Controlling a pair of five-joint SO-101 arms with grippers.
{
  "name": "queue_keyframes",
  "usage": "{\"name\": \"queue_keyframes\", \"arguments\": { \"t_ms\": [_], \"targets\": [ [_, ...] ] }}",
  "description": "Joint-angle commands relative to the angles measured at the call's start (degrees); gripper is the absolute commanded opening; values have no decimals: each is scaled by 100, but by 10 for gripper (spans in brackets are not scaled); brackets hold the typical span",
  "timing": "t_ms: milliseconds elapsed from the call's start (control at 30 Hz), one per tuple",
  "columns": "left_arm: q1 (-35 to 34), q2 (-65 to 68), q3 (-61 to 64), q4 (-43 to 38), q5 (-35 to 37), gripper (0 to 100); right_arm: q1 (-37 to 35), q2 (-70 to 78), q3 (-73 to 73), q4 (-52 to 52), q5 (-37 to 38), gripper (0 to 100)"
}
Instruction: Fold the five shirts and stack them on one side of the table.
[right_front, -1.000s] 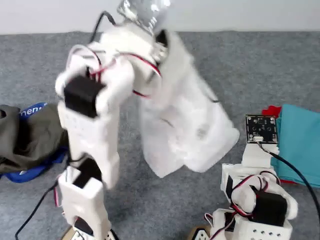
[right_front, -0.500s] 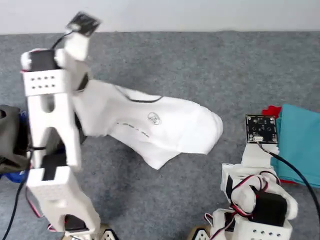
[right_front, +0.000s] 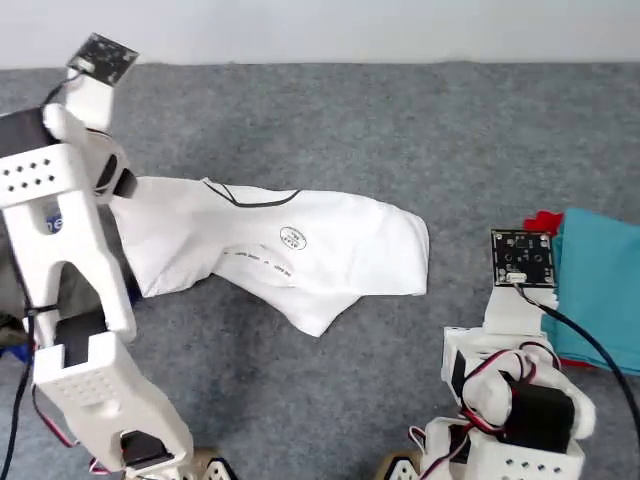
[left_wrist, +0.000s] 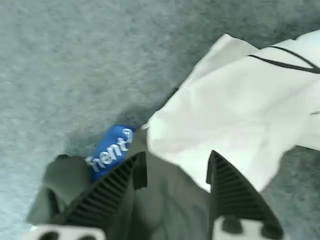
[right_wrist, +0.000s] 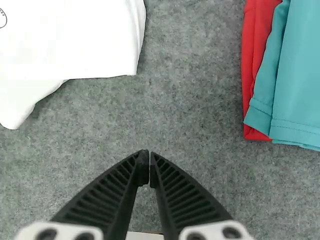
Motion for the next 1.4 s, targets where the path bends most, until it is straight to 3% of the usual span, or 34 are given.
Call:
{"name": "queue_keyframes", "arguments": {
  "t_ms": [0, 233, 467, 633, 933, 1133, 1367],
  "targets": [
    [-70, -97, -567, 132, -105, 204, -13, -48, -26, -92, 53, 9],
    [431, -782, -892, 132, -62, 204, -13, -48, -26, -92, 53, 9],
    [2242, -1855, 664, 132, 580, 204, 75, -57, -53, -92, 53, 9],
    [3763, -2031, 2132, -18, 914, 204, 919, -57, -70, -92, 255, 9],
    [5503, -2031, 3398, -1591, 1336, 242, 2466, -57, -70, -101, 1705, 9],
    [5943, -1635, 3653, -2338, 1336, 253, 3081, -57, -70, -101, 2215, 9],
    [5960, -589, 3468, -2989, 1336, 253, 3099, -57, -70, -92, 2277, 9]
  ]
}}
